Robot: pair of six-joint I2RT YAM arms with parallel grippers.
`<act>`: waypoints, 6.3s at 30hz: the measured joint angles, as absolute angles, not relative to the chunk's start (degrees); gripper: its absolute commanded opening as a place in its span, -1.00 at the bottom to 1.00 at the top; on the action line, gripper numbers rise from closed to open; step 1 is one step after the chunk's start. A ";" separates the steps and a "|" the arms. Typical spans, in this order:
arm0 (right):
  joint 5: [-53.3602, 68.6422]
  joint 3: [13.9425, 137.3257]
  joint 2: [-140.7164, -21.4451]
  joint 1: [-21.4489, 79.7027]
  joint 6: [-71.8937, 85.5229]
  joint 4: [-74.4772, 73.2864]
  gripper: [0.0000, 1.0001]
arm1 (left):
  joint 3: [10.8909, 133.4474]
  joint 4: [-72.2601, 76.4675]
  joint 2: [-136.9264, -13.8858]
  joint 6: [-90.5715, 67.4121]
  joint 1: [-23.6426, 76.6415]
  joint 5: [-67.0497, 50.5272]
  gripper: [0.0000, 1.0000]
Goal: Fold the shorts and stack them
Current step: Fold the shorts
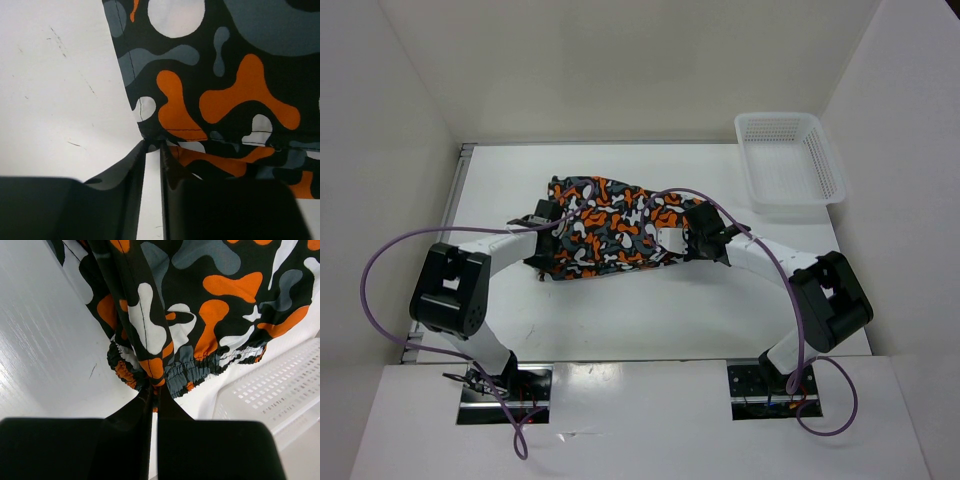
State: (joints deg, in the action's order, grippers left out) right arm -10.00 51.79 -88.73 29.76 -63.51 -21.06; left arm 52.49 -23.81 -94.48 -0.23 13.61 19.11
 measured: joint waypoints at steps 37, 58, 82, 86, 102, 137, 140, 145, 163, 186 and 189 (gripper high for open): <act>-10.59 51.29 -87.66 29.76 -64.05 -21.02 -0.99 | 69.01 -47.68 -89.38 -0.19 13.76 14.20 -1.00; -14.41 52.84 -87.64 29.63 -68.53 -23.05 0.58 | 58.78 -61.30 -93.56 -0.16 21.91 6.55 0.04; 1.72 69.17 -96.38 17.28 -6.48 -24.16 0.54 | 68.84 -43.42 -97.65 -0.21 12.19 -1.72 0.12; -0.84 67.57 -98.89 14.92 -0.27 -23.51 0.54 | 66.06 -42.26 -98.24 -0.21 12.19 -1.67 0.12; 4.71 67.07 -107.24 12.58 8.12 -20.12 -0.69 | 64.42 -39.68 -103.04 -0.23 12.19 1.30 0.12; -14.44 73.08 -90.19 12.32 -10.96 -26.13 -1.00 | 86.72 -34.15 -118.83 -0.10 16.95 -1.69 0.21; -17.39 76.40 -90.74 12.97 -12.82 -27.33 -1.00 | 90.30 -33.45 -121.23 -0.08 19.92 -1.96 0.10; -22.26 83.46 -93.65 20.73 -15.03 -27.70 -1.00 | 96.12 -31.77 -125.12 -0.01 23.55 -3.81 0.10; -19.94 97.38 -108.97 39.44 -0.78 -31.73 -1.00 | 100.90 -30.85 -128.44 -0.49 22.11 -11.46 -0.01; -19.42 94.39 -112.84 45.41 3.31 -23.94 -1.00 | 97.97 -35.24 -125.12 -0.25 17.28 -6.24 0.31; -19.55 94.39 -113.78 45.41 3.07 -23.49 -1.00 | 97.30 -35.83 -124.31 -0.23 15.55 -5.06 0.31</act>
State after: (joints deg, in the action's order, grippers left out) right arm -19.55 94.39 -113.78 45.41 3.07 -23.49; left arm 97.30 -35.83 -124.31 -0.23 15.55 -5.06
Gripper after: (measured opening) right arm 0.100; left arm 0.653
